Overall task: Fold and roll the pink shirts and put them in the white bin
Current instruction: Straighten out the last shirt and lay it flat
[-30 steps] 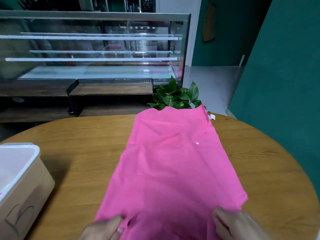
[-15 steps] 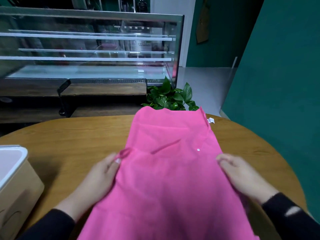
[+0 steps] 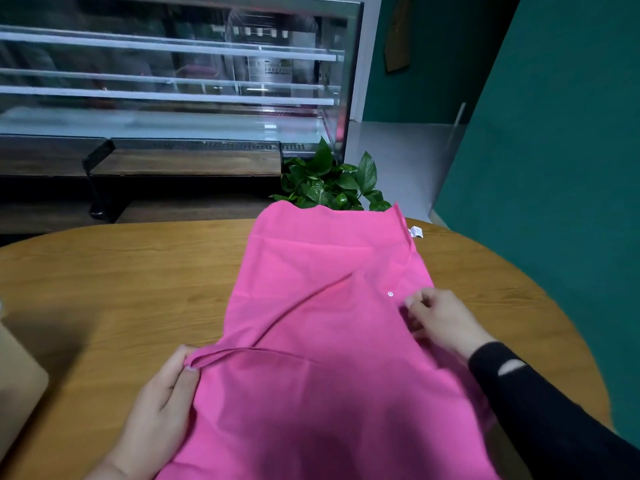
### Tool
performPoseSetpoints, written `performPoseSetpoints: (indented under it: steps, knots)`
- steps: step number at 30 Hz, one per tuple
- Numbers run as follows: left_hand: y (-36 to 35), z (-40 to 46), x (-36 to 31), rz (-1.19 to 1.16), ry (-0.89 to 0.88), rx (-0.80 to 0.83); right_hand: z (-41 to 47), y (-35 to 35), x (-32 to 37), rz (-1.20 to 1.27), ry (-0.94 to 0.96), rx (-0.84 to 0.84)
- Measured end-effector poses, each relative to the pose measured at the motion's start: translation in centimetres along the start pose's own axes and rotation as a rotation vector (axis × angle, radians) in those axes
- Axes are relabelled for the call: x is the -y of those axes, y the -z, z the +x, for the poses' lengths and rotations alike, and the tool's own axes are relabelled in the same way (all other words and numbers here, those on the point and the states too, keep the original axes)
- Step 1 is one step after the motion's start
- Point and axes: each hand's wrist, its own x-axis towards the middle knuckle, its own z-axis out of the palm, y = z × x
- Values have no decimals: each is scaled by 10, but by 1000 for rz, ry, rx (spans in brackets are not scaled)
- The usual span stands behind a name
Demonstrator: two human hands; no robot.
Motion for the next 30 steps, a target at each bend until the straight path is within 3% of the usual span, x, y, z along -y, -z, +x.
performPoseSetpoints:
  steps: [4,6,9,12,14,17,20,22,24,27,30]
  knots:
    - [1,0,-2,-41,-21,-46,41,-10,-3,-43,-192,31]
    - [0,1,-1,-41,-8,-32,49,-13,2,-178,-261,94]
    - [1,1,3,-53,10,-15,50,-13,12,-346,-188,122]
    - [-1,3,7,-22,29,29,51,11,17,-1,-65,-216]
    - [-2,4,11,22,55,42,52,28,13,167,-73,-278]
    - [-2,4,13,45,58,61,45,34,-17,191,-206,-134]
    - [-3,5,12,36,55,73,22,40,-34,358,-348,192]
    - [-5,5,14,44,63,65,11,46,-36,376,-339,356]
    - [-6,5,16,69,68,50,1,46,-36,347,-303,406]
    - [-7,4,16,86,94,54,-1,46,-39,188,-242,166]
    - [-6,3,16,105,96,63,2,50,-46,-350,-20,-141]
